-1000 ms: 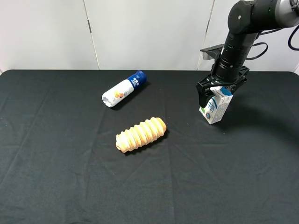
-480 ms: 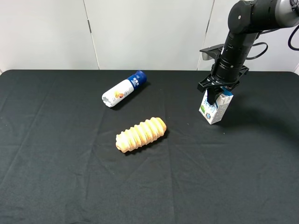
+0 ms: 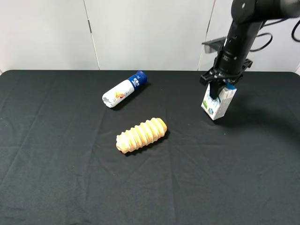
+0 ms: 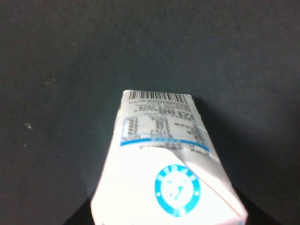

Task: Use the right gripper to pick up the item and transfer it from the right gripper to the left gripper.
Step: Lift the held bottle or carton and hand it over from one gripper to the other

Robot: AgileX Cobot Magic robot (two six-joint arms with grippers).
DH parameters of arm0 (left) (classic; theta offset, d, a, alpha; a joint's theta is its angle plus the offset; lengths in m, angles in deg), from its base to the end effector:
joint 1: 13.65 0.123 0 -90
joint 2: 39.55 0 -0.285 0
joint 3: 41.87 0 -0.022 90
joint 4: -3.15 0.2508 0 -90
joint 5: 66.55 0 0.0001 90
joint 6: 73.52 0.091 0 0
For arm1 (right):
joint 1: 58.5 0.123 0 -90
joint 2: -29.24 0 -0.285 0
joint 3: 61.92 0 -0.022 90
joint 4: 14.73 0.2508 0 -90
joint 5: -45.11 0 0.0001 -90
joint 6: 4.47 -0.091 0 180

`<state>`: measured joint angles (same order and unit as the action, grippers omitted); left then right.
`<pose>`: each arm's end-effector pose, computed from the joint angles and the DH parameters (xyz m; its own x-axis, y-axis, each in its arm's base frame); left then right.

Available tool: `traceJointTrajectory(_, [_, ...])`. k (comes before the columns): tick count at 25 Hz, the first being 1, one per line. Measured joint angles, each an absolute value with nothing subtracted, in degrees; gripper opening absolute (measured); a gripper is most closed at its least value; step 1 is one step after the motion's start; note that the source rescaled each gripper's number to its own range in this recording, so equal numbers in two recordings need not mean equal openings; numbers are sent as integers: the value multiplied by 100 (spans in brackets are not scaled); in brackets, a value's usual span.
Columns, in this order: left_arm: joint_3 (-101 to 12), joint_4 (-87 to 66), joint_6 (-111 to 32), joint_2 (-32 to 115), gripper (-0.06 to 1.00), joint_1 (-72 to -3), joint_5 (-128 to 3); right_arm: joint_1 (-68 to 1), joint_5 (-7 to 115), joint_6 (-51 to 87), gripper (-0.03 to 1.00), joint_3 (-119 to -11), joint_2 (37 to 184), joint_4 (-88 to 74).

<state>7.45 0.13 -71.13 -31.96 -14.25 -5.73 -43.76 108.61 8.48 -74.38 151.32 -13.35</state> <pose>-0.0040 -0.0041 0.2737 -0.4639 0.0208 -0.8857 0.0586 0.9983 -0.0072 0.3919 0.1051 0.2107 -0.8831 -0.4532 -0.1217 -0.4560 0.8899 -0.0047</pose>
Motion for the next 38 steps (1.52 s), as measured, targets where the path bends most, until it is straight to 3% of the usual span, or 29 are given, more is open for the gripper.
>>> traceJointTrajectory(22, [745, 13, -7113, -3196, 100, -1425, -573, -4367, 11456, 826, 3, -7515, 13867, -439])
traceJointTrajectory(38, [745, 13, -7113, -3196, 100, -1425, -573, -3371, 11517, 826, 3, -7496, 13080, -270])
